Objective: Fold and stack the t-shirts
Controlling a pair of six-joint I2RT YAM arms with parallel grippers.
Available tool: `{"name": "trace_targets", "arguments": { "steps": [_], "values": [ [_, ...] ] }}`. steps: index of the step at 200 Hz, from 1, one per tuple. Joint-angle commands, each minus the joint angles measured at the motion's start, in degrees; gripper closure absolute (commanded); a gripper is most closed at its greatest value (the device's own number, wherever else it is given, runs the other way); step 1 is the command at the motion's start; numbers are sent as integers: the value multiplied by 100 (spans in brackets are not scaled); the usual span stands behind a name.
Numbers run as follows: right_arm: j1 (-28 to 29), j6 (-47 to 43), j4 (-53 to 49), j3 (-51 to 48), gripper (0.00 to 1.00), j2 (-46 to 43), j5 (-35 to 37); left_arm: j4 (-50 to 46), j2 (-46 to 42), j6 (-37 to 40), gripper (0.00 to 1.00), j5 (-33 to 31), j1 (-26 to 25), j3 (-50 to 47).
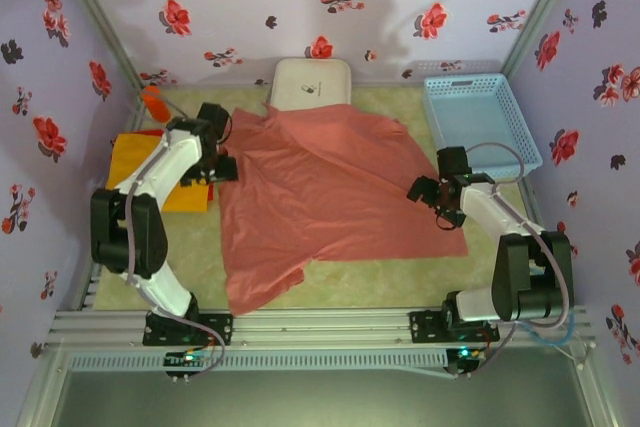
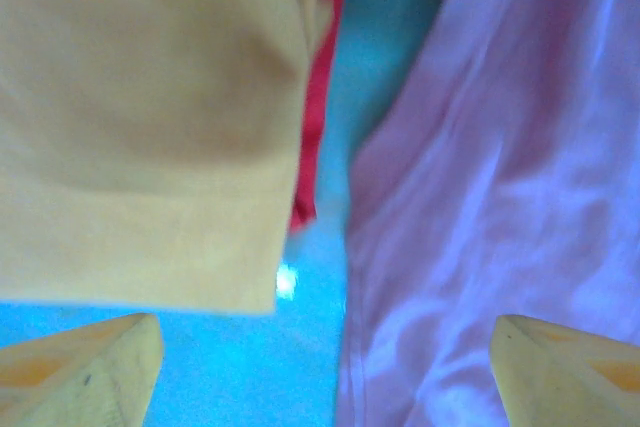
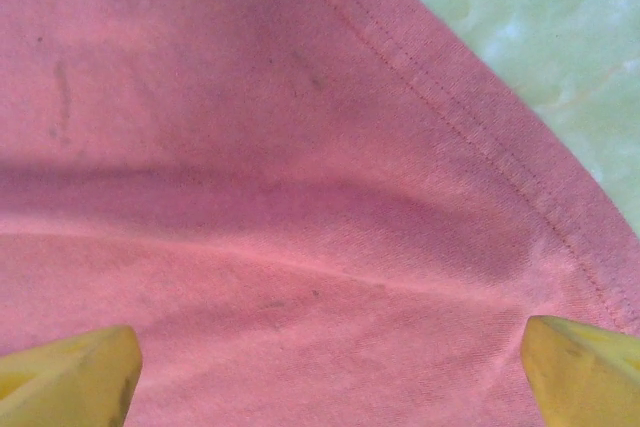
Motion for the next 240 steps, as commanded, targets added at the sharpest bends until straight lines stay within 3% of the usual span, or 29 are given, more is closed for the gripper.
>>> {"name": "trace_targets", "arguments": {
  "steps": [1, 39, 88, 135, 158, 178, 240],
  "values": [
    [41, -1, -113, 172, 1, 22, -15, -119, -587, -298, 17, 598, -87, -752],
    [41, 97, -279, 191, 1, 71, -15, -653, -1591, -949, 20, 823, -593, -1667],
    [41, 235, -318, 155, 11, 95, 14, -1358, -2659, -2347, 23, 1196, -1973, -2734],
    [32, 339, -232, 47, 15, -118, 269, -1323, -4047, -3815, 39, 1669, -2706, -3667],
    [28, 359, -199, 12, 17, -136, 148, -746, -4546, -4494, 48, 2036, -3094, -4354],
    [30, 385, -162, -14, 18, -137, 80, -440, -4674, -4956, 58, 2028, -3432, -4676],
    [24, 344, -292, -14, 19, -216, 123, 168, -4154, -5312, 60, 1775, -3935, -5053]
  ]
}}
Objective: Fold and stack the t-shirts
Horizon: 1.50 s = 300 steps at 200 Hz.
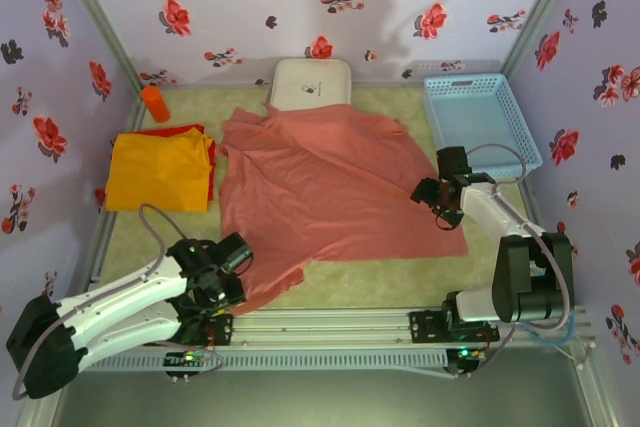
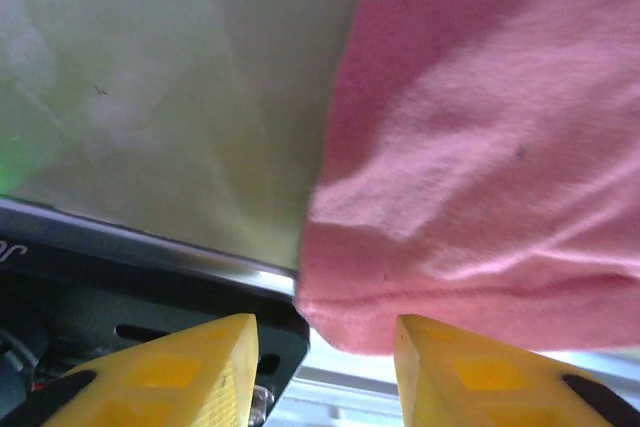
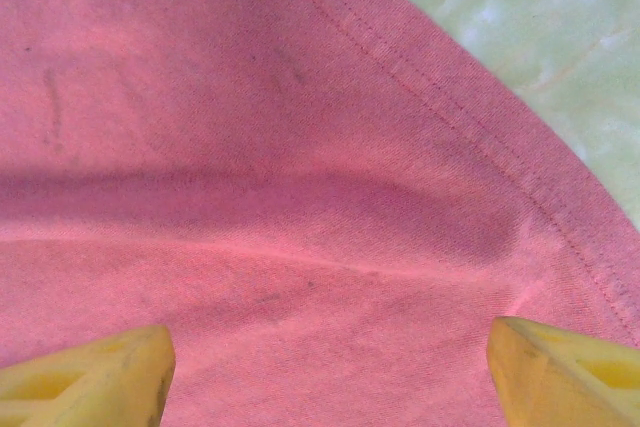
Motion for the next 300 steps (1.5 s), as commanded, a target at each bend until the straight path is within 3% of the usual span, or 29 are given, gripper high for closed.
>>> {"name": "trace_targets", "arguments": {
  "steps": [1, 75, 168, 205, 226, 265, 300],
  "values": [
    [15, 39, -149, -45, 19, -176, 68, 319, 182, -359, 60, -71, -122, -125],
    [-146, 62, -438, -150, 19, -508, 108, 850, 571, -290, 70, -428, -125, -76],
    [-310, -17, -600, -130, 19, -654, 20, 1037, 1098, 11, 72, -614, -114, 103],
    [-424, 55, -924, -122, 20, -446, 150, 754, 1190, 303, 89, -692, 69, 217],
    [-544, 70, -1291, -103, 22, -357, 83, 409, 1233, 465, 100, -840, 220, 442],
    [-626, 237, -1449, -621, 32, -781, 276, 173, 1130, 333, 100, -945, 257, 560],
    [-807, 489, -1252, -799, 41, -638, 279, 181, 1044, 399, 100, -955, 259, 537]
  ]
}}
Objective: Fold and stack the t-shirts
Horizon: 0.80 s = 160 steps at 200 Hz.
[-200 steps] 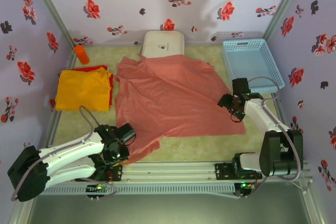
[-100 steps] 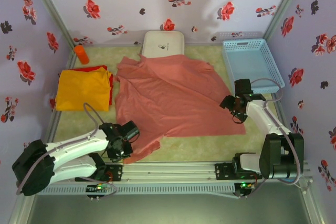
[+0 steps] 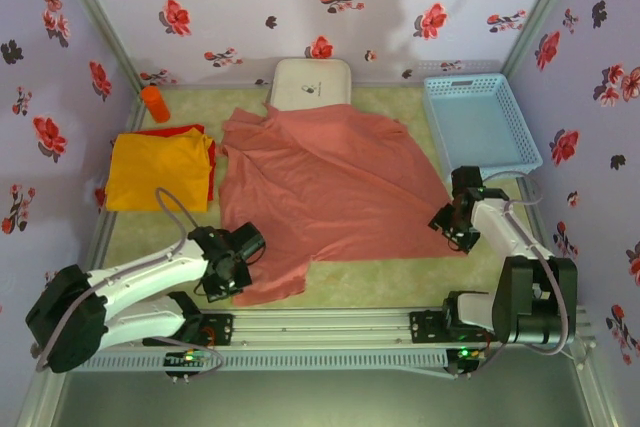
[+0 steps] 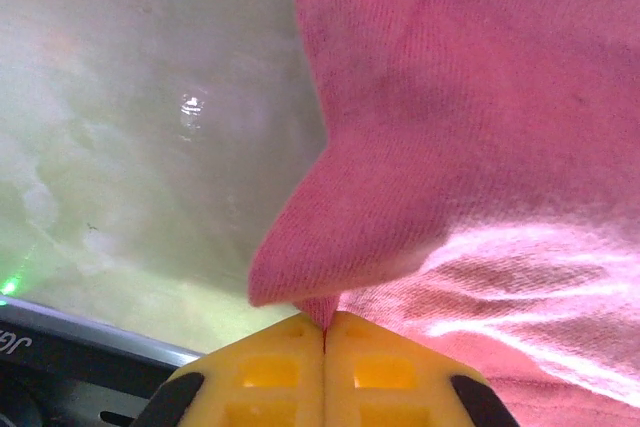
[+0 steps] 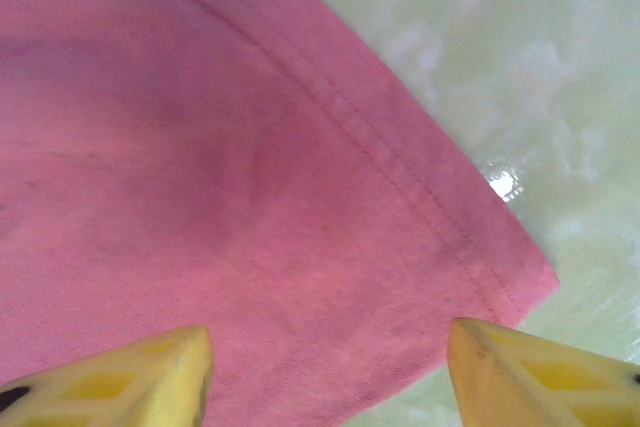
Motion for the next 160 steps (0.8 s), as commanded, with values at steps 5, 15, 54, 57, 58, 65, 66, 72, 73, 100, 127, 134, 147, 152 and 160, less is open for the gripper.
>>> {"name": "trace_targets", "arguments": {
  "steps": [5, 15, 54, 57, 58, 65, 66, 72, 73, 100, 127, 134, 147, 152, 160],
  "values": [
    [-161, 280, -21, -166, 42, 34, 228, -189, -71, 115, 100, -192, 36, 80],
    [-207, 296, 47, -242, 44, 34, 266, -76, -62, 246, 100, -140, 40, 90],
    [-385, 360, 247, -554, 52, 15, 279, 126, 31, 418, 100, -62, 39, 139],
    [-400, 366, 260, -572, 53, 26, 277, 131, 48, 425, 100, -59, 36, 141],
    [-403, 366, 266, -578, 53, 30, 272, 133, 50, 426, 100, -63, 38, 142],
    [-431, 379, 317, -608, 56, 53, 238, 127, 108, 452, 100, -79, 41, 168],
    [-432, 382, 325, -614, 56, 53, 226, 127, 115, 458, 100, -82, 41, 173],
    [-449, 377, 380, -635, 57, 82, 210, 111, 166, 475, 100, -96, 41, 206],
    [-454, 376, 388, -636, 57, 85, 213, 110, 175, 478, 100, -99, 41, 214],
    [-500, 344, 593, -622, 62, 348, 128, 78, 385, 623, 100, -153, 34, 382],
    [-512, 327, 776, -637, 68, 470, 68, 27, 438, 669, 100, -274, 71, 510],
    [-516, 315, 816, -624, 72, 465, 70, 21, 426, 687, 100, -287, 97, 522],
    [-514, 258, 831, -575, 83, 435, 52, -15, 400, 733, 100, -311, 164, 547],
    [-520, 233, 833, -547, 89, 424, 36, -64, 398, 763, 100, -335, 192, 575],
    [-520, 186, 827, -486, 94, 404, 11, -148, 378, 825, 100, -377, 249, 643]
  ]
}}
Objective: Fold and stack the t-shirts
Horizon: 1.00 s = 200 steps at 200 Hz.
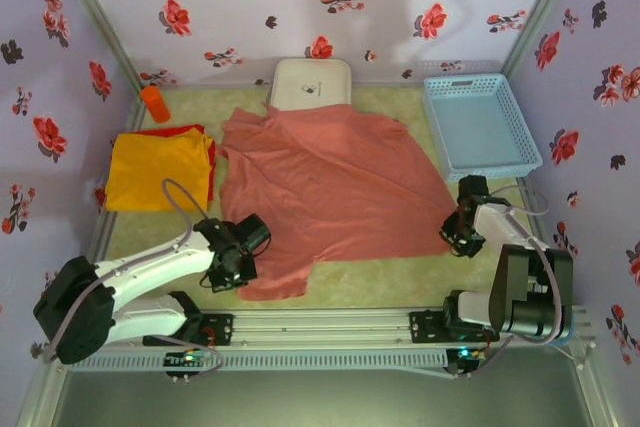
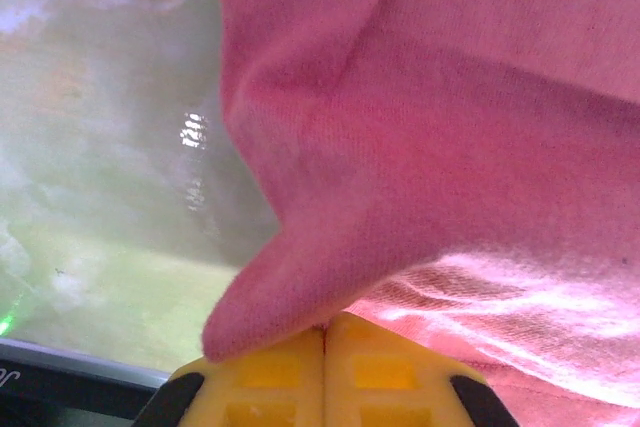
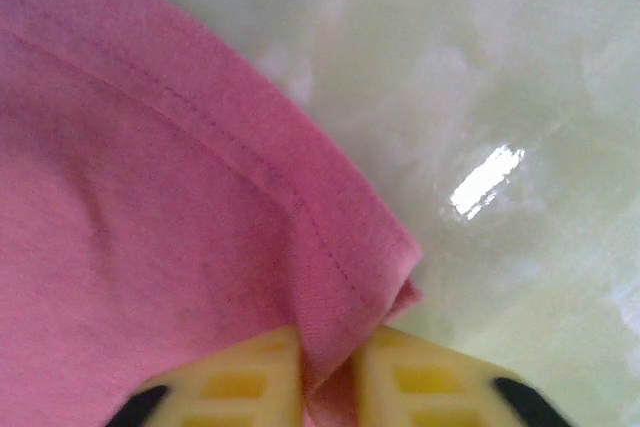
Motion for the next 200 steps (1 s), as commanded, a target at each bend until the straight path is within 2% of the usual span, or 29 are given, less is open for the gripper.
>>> {"name": "trace_targets", "arguments": {
  "steps": [1, 6, 43, 65, 84, 125, 165, 200],
  "values": [
    [-50, -63, 147, -19, 95, 142, -52, -285, -22, 234, 100, -262, 150, 221],
    [-51, -92, 132, 23, 100, 129, -66, -361, -35, 308, 100, -289, 191, 295],
    [-42, -335, -132, 441, 100, -211, -305, -1304, -252, 774, 100, -734, 525, 1279],
    [-42, -479, -68, 622, 100, -705, -666, -1398, -280, 1341, 100, -883, 1083, 1964],
    [-41, -495, 9, 897, 100, -1030, -978, -1514, 32, 2015, 100, -896, 1632, 2841],
    [-30, -425, 86, 1873, 100, -1091, -1301, -1709, 709, 3126, 100, -951, 2400, 4855],
    [-11, -404, 451, 2569, 100, -1045, -1504, -1930, 1357, 3820, 100, -913, 2973, 6584],
    [26, -418, 655, 3014, 100, -833, -1635, -2116, 1895, 4195, 100, -890, 3113, 7763]
  ]
}}
